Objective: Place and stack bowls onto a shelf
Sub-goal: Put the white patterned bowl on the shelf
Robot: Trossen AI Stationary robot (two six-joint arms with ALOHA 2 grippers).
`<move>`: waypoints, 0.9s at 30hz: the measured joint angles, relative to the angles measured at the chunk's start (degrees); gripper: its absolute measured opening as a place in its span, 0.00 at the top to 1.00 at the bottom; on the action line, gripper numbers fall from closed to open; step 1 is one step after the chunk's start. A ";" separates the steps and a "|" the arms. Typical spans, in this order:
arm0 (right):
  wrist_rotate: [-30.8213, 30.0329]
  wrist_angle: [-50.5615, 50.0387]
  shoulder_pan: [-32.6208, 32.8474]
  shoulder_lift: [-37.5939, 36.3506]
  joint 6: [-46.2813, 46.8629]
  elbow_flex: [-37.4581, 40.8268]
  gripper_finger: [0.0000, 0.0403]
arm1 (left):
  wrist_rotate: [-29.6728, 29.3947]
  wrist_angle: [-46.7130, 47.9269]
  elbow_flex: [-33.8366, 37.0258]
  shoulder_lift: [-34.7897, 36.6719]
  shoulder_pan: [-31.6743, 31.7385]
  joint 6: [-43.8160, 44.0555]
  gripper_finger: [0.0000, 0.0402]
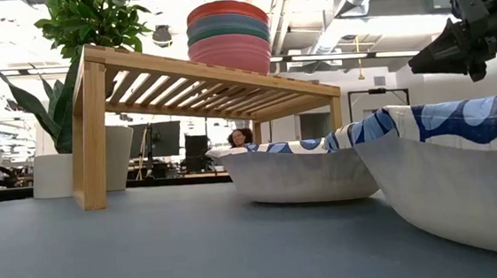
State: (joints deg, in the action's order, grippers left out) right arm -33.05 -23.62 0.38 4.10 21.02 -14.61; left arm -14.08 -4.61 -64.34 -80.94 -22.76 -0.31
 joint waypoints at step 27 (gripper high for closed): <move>0.34 0.98 -0.02 0.00 3.51 0.00 0.64 | -6.52 8.66 0.00 0.82 2.53 -8.62 0.60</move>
State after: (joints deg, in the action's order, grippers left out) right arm -32.71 -22.63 0.36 4.10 24.53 -14.61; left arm -20.60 4.05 -64.34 -80.12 -20.23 -8.93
